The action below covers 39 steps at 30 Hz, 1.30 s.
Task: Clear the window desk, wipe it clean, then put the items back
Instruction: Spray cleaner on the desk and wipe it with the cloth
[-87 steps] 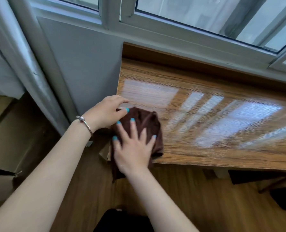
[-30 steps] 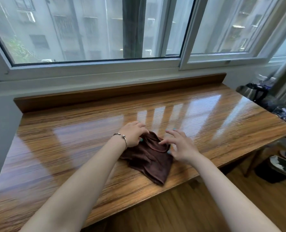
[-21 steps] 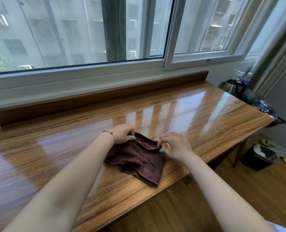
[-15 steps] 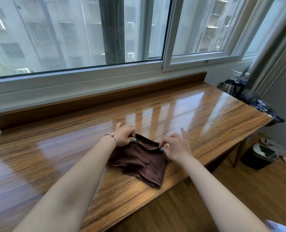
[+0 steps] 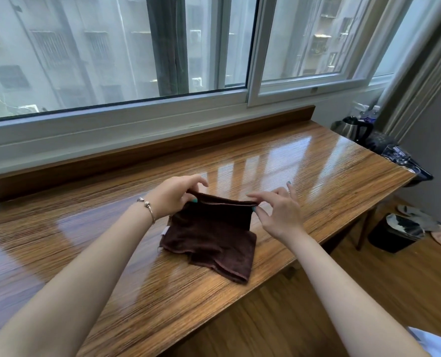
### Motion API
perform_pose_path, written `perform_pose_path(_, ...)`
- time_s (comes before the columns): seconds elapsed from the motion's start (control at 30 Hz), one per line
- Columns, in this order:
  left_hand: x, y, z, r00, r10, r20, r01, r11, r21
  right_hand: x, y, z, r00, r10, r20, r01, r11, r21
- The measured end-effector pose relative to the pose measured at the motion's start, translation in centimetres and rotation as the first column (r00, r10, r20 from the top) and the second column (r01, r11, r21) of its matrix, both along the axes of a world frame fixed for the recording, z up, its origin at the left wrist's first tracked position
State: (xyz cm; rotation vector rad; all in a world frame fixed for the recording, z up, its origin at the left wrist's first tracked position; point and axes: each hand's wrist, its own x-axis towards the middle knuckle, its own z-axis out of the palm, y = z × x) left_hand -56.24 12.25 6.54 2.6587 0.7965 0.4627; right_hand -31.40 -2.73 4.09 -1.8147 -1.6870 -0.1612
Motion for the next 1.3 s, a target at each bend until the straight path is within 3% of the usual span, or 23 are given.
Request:
perform_pose_path(0.17,-3.2,-3.6,-0.1,0.999,-0.042,0.031,0.03,0.948,0.315,-1.4,-2.3,-0.5,0.999,0.029,0.036,-0.031,0.998,0.059)
perform_pose_path(0.3,-5.2,-5.6,-2.0,0.994,-0.109,-0.012,0.106,0.94,0.325,-3.1,-5.1,-2.7,0.996,0.024,0.085,-0.028,0.999,0.039)
perform_pose_path(0.5,-6.2,-7.4,-5.6,0.998,-0.003,-0.061,0.02,0.962,0.271,-5.5,-7.7,-5.8,0.991,-0.015,0.131,0.025,0.997,-0.079)
perform_pose_path(0.67,-6.2,-7.8,-4.9,1.0,0.018,-0.001,-0.016,0.927,0.375,-6.8,-8.4,-5.3,0.98,-0.086,0.18,0.122,0.973,-0.198)
perform_pose_path(0.77,-4.9,-7.9,-4.3,0.989,0.007,-0.149,0.031,0.967,0.252,-8.1,-7.9,-4.2,0.972,-0.096,0.216,0.163,0.933,-0.321)
perform_pose_path(0.83,-3.7,-7.7,-4.8,0.948,-0.04,-0.315,0.099,0.98,0.17,-8.9,-7.5,-4.1,0.977,-0.058,0.207,0.15,0.874,-0.463)
perform_pose_path(0.93,-3.2,-7.4,-6.1,0.897,-0.07,-0.437,0.108,0.992,0.063,-9.5,-7.4,-4.8,0.979,-0.014,0.205,0.137,0.789,-0.598)
perform_pose_path(1.3,-2.2,-5.8,-7.8,0.897,-0.074,-0.435,0.054,0.997,-0.059,-7.8,-5.0,-4.3,0.983,0.025,0.184,0.109,0.727,-0.678)
